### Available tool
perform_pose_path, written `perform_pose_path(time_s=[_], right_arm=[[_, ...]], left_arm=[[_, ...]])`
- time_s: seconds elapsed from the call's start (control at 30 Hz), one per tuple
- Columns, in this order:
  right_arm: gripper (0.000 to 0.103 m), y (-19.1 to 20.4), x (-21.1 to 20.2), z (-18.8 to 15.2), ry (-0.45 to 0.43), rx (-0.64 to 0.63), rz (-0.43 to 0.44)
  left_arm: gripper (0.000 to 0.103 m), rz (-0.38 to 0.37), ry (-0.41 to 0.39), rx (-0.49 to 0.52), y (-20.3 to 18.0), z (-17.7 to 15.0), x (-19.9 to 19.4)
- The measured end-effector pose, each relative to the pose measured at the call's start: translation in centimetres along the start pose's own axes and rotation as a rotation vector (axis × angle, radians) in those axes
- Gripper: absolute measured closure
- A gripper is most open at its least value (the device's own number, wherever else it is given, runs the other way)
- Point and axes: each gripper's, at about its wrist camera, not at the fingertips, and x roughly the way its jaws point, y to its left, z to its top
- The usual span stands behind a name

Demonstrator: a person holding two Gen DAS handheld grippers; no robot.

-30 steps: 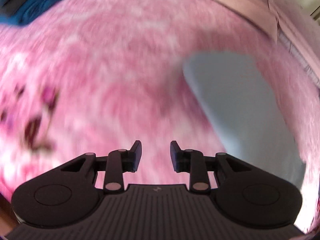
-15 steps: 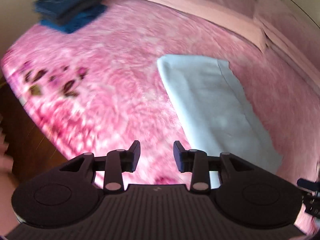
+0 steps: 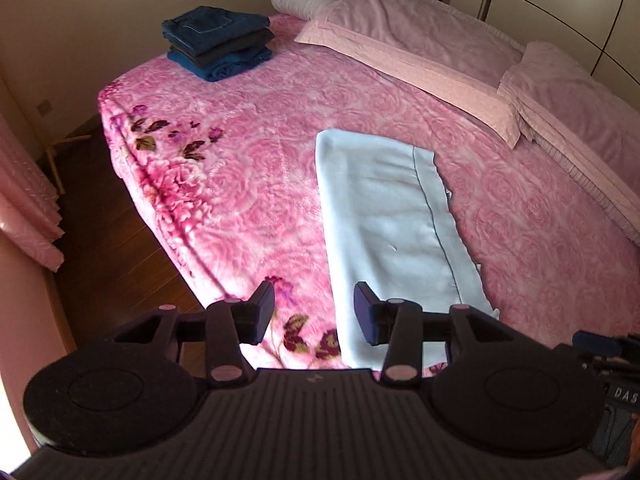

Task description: Fold clothes

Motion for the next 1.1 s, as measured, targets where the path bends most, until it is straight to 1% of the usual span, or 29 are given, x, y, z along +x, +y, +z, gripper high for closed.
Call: perform_pose_path(time_s=[0.13, 0.23, 0.3, 0.43, 0.57, 0.7, 0.83, 0.9, 0.93, 1.0, 1.03, 1.07, 1.1], right_arm=[[0.058, -1.6, -0.5, -0.4, -0.004, 0.007, 0.007], [0.058, -3.9, -0.2, -1.2, 0.0, 0.059, -0.005], [0.058, -6.0, 0.1, -2.2, -0.001, 0.125, -0.004], [0.058, -11.4, 2.1, -4.4, 0.011, 0.336, 0.028], [0.058, -16.3, 6.0, -5.9, 0.027, 0.532, 0.089], [0.058, -19.9, 11.4, -6.8, 0.016, 0.675, 0.154], [0.058, -22.4, 16.3, -7.3, -0.022, 0.813, 0.215], [0.058, -23.5, 18.4, -7.6, -0.034, 0.877, 0.247], [0.058, -23.8, 19.1, -7.8, -0.029, 0.898, 0.252], [0.059, -24.2, 19.7, -8.2, -0.067, 0.908, 0.287], [0.095, -24.0, 19.5, -8.0, -0.068, 0.872, 0.283], [0.094, -23.9, 19.3, -7.9, -0.068, 0.833, 0.278], [0.094, -23.7, 18.5, -7.9, -0.092, 0.796, 0.272]], left_arm=[[0.063, 0.008, 0.014, -0.016, -0.6, -1.3, 0.2], [0.062, -0.023, 0.033, -0.063, 0.0, -2.7, 1.7], [0.058, -0.046, 0.048, -0.099, 0.5, -3.8, 2.9], [0.058, -0.083, 0.101, -0.141, 1.1, -6.3, 7.0], [0.058, -0.117, 0.145, -0.19, 1.4, -8.3, 11.2], [0.058, -0.159, 0.157, -0.264, 1.5, -9.3, 14.9], [0.058, -0.201, 0.146, -0.32, 1.7, -9.9, 17.4], [0.058, -0.214, 0.139, -0.323, 1.7, -10.0, 18.4], [0.058, -0.219, 0.136, -0.326, 1.7, -10.1, 18.8], [0.058, -0.231, 0.134, -0.347, 1.9, -10.2, 19.5], [0.059, -0.243, 0.13, -0.365, 2.1, -10.3, 19.7], [0.059, -0.256, 0.126, -0.382, 2.3, -10.4, 19.8], [0.059, -0.266, 0.123, -0.396, 2.5, -10.5, 20.0]])
